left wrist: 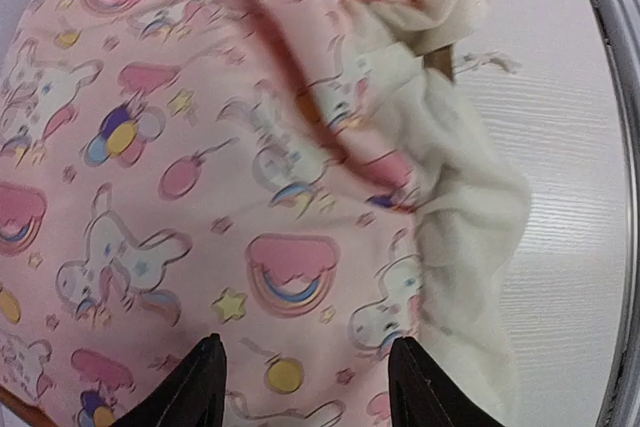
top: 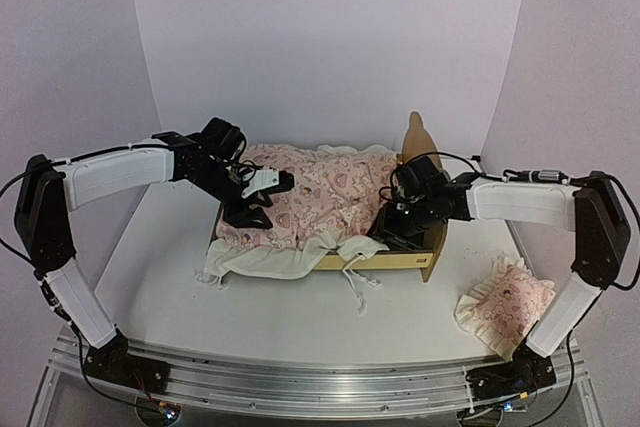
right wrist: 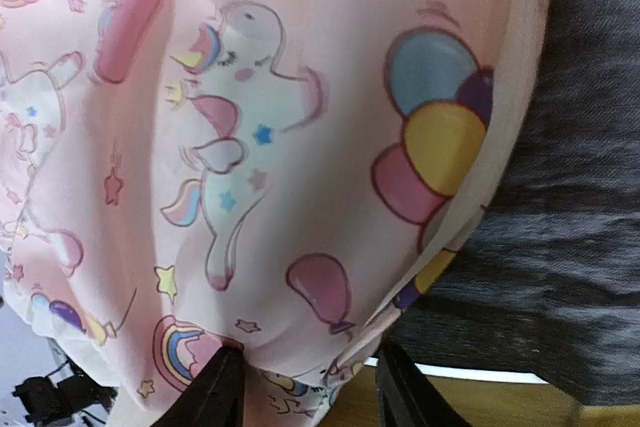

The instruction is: Set up the pet bed

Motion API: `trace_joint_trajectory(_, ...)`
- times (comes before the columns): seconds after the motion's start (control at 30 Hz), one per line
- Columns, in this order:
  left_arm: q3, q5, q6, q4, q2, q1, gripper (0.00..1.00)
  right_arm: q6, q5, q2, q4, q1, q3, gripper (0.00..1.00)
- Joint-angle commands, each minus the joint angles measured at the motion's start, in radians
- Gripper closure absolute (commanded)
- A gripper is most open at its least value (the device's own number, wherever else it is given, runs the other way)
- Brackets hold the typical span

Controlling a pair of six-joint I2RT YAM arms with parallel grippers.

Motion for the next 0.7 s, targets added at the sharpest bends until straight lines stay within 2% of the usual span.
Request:
trace_joint_trajectory(0.0, -0.021, -0.07, 0.005, -0.004, -0.05, 0.053, 0.44, 0.033, -0.111, 0.037, 0.03, -0.005, 0.041, 0.63)
trace_joint_trajectory(0.13, -0.109, -0.105, 0.005, 0.03, -0.059, 0.055, 0.46, 0.003, -0.091, 0.009, -0.024, -0.021, 0.044, 0.92)
trace_joint_trajectory(0.2, -0.15, -0.145, 0.017, 0.044, -0.045, 0.056, 0.49, -0.058, -0.004, -0.015, -0.125, -0.026, 0.072, 1.0)
trace_joint_trajectory(0.27, -0.173, -0.193, 0.031, 0.055, -0.035, 0.055, 0.5, -0.132, 0.098, -0.025, -0.289, -0.028, 0.135, 1.0)
trace_joint_trajectory(0.4, -0.216, -0.257, 0.073, 0.094, -0.038, 0.057, 0.52, -0.25, 0.241, -0.009, -0.494, -0.031, 0.234, 1.0)
trace_joint_trajectory(0.67, -0.226, -0.259, 0.085, 0.093, -0.035, 0.059, 0.52, -0.363, 0.476, 0.07, -0.797, -0.037, 0.397, 1.0)
